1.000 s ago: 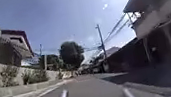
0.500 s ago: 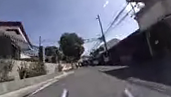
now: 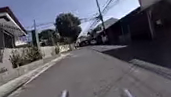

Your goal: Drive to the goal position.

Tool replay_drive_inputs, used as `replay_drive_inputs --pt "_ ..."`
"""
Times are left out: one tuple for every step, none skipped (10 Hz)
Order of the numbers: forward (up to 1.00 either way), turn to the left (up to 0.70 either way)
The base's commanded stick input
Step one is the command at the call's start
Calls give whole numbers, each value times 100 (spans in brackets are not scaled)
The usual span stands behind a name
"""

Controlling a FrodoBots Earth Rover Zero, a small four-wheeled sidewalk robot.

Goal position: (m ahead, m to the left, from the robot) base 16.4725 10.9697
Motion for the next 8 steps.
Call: replay_drive_inputs --pt "50 -37" --pt "50 0" --pt "50 0" --pt "50 0" --pt "50 0" --pt "50 0" --pt "50 0" --pt "50 0"
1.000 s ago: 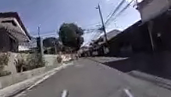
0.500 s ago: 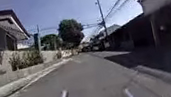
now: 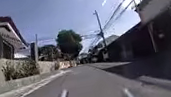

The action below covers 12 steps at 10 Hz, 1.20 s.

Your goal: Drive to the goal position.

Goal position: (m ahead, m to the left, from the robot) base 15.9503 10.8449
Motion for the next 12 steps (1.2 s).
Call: replay_drive_inputs --pt "50 0" --pt "50 0" --pt "50 0" --pt "50 0" --pt "50 0" --pt "58 0" --pt "70 0" --pt "70 0" --pt "70 0" --pt "70 0" --pt "70 0" --pt "70 0"
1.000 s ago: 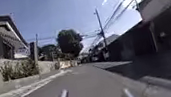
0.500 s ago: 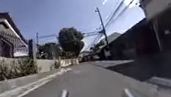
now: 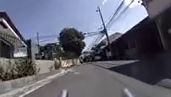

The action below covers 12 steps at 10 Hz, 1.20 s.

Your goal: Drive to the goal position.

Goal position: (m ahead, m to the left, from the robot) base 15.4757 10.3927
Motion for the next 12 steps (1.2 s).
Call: replay_drive_inputs --pt "70 0" --pt "70 0" --pt "70 0" --pt "70 0" --pt "70 0" --pt "70 0" --pt "70 0" --pt "70 0" --pt "70 0" --pt "70 0" --pt "70 0" --pt "70 0"
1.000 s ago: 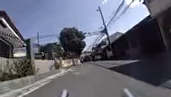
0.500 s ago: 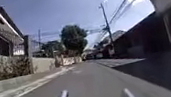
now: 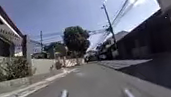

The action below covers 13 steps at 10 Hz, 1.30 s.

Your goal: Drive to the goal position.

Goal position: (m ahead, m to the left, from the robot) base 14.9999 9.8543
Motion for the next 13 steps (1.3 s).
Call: replay_drive_inputs --pt "70 0" --pt "70 0" --pt "70 0" --pt "70 0" --pt "70 0" --pt "70 0" --pt "70 0" --pt "70 0" --pt "70 0" --pt "70 0" --pt "70 0" --pt "70 0" --pt "70 0"
